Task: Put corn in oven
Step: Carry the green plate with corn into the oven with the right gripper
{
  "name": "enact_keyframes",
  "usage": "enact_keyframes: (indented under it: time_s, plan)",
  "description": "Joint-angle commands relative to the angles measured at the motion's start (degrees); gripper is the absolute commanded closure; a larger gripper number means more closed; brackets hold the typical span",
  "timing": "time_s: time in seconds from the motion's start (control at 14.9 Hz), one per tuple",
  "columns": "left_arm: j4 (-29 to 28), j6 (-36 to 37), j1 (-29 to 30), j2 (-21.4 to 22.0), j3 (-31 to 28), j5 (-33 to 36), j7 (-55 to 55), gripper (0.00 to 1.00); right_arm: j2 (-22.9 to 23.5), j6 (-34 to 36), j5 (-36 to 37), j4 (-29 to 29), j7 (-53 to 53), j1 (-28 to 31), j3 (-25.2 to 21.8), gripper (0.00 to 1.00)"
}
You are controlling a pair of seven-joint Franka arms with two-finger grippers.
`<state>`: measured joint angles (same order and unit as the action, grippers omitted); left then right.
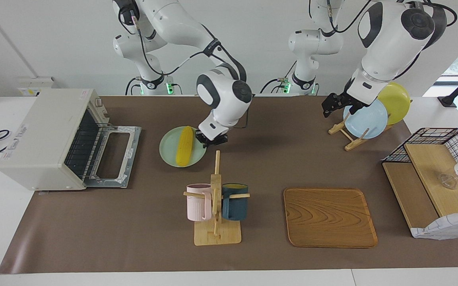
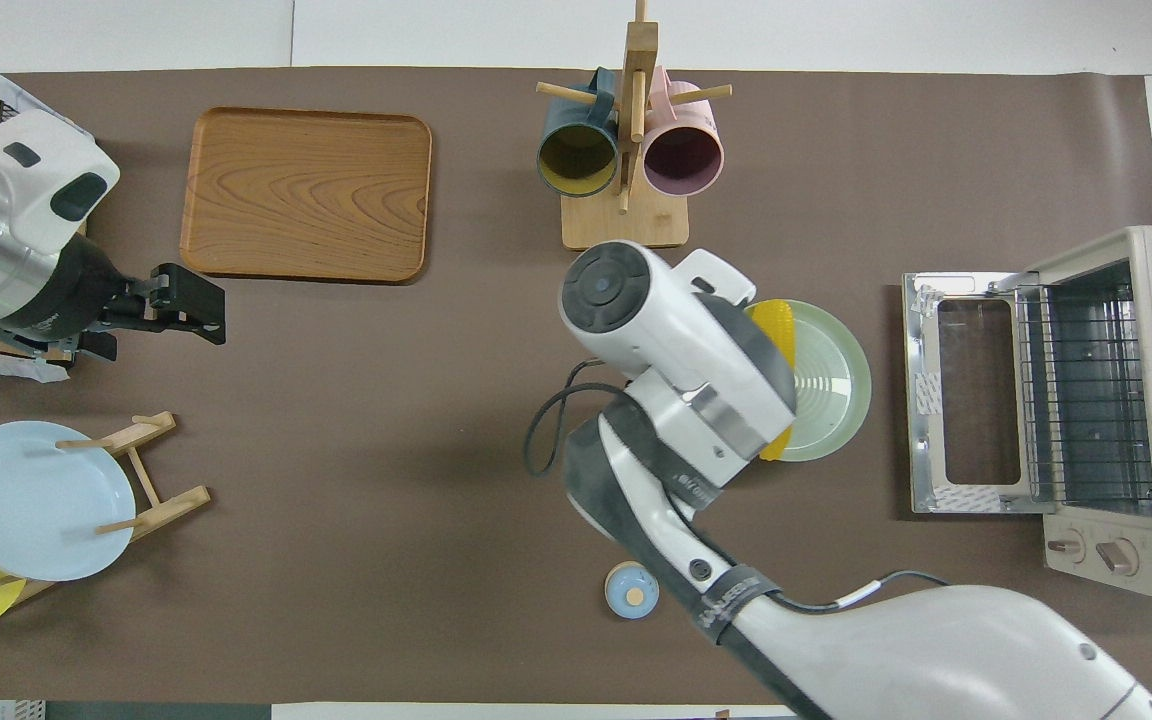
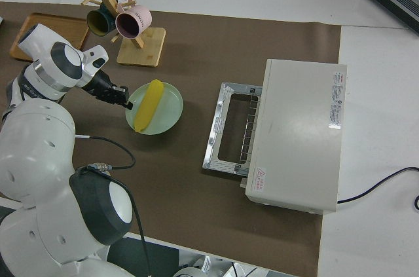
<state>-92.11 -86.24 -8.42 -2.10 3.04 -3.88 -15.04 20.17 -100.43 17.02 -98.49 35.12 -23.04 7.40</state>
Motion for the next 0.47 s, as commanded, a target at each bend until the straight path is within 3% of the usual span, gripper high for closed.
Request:
enact_keyframes:
  time_s: [0.0,0.2,0.4]
  plan:
    - [-1.0,-0.7,-1.0,1.1,-0.1,1.0,0.5,0.00,-7.5,1.1,0.3,-7.0,-6.5,5.9,0.7,1.00]
    - [-1.1,-0.8,-1.1,1.2,-0.1,1.0,0.5,0.00,-13.4,2.7,0.9,-12.8,-11.4,9.8,0.6,1.00]
    - [-0.8,-0.5,-1.1,1.2,-0.1,1.0,0.5,0.00,-14.4,0.0,2.4,-15.7,-19.8,17.5,0.6,1.00]
